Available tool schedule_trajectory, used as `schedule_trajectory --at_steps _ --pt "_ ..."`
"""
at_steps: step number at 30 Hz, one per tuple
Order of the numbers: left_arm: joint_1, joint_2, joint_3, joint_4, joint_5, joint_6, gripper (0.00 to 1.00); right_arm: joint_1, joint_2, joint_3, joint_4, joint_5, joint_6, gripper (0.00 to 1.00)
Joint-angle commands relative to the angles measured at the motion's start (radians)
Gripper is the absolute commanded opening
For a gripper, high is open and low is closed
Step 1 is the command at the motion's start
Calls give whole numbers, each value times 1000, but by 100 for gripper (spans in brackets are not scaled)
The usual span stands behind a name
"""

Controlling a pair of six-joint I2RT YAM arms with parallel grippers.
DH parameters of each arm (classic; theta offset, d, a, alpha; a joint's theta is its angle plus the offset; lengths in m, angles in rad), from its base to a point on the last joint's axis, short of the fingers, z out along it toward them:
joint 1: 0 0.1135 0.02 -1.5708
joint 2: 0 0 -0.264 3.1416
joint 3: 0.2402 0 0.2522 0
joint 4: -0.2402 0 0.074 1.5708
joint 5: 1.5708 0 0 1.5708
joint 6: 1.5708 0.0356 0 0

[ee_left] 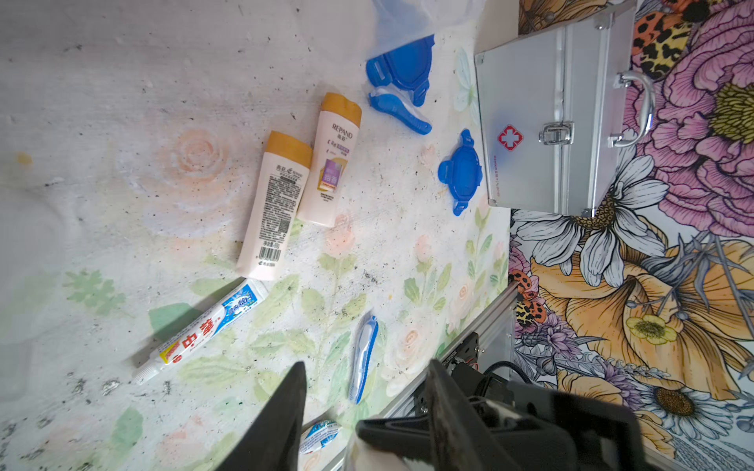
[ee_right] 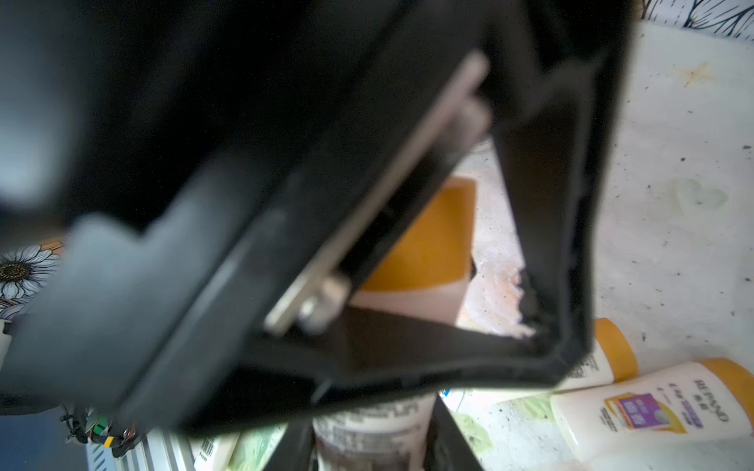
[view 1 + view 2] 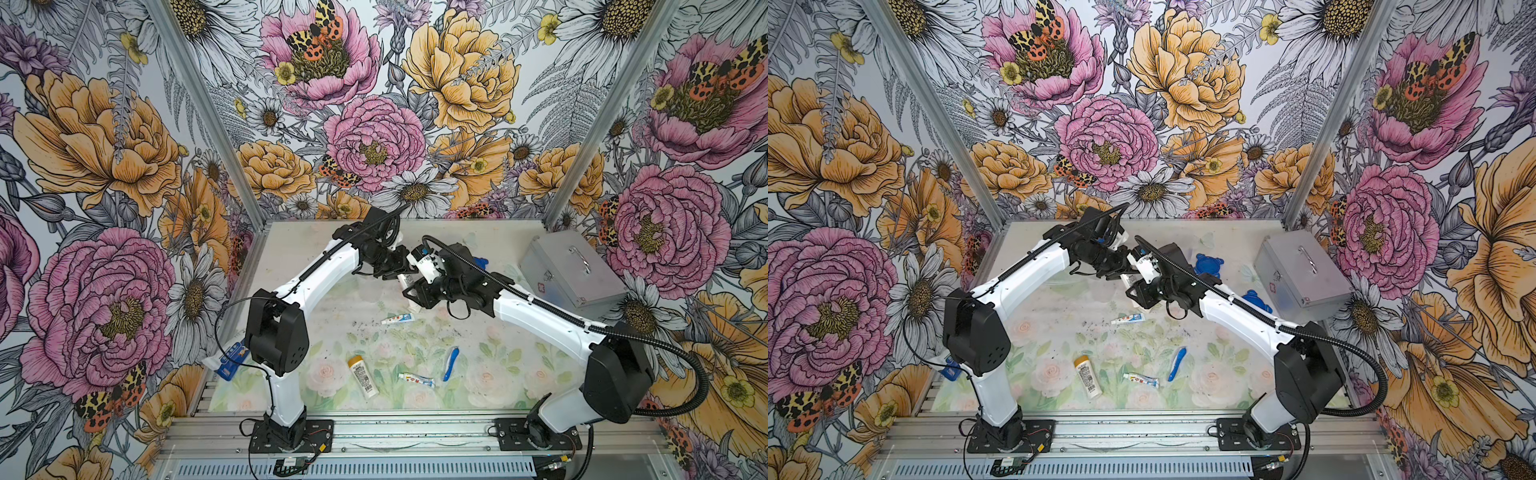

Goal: Pack away toiletry kits
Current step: Pick up the toiletry item from the center of the board, then place the toiletry item into the container.

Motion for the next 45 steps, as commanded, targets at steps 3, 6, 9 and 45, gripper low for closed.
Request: schedule_trajectory --at_steps 3,6,9,45 --pt "23 -63 -35 37 14 -5 31 -17 25 49 88 -35 29 27" --pt "49 -99 -61 45 12 -8 19 -22 42 63 104 -47 34 28" --pt "75 -127 -76 43 7 -3 11 -25 62 80 105 -57 39 33" --pt "42 -80 -68 242 -785 347 4 -177 330 238 -401 258 257 67"
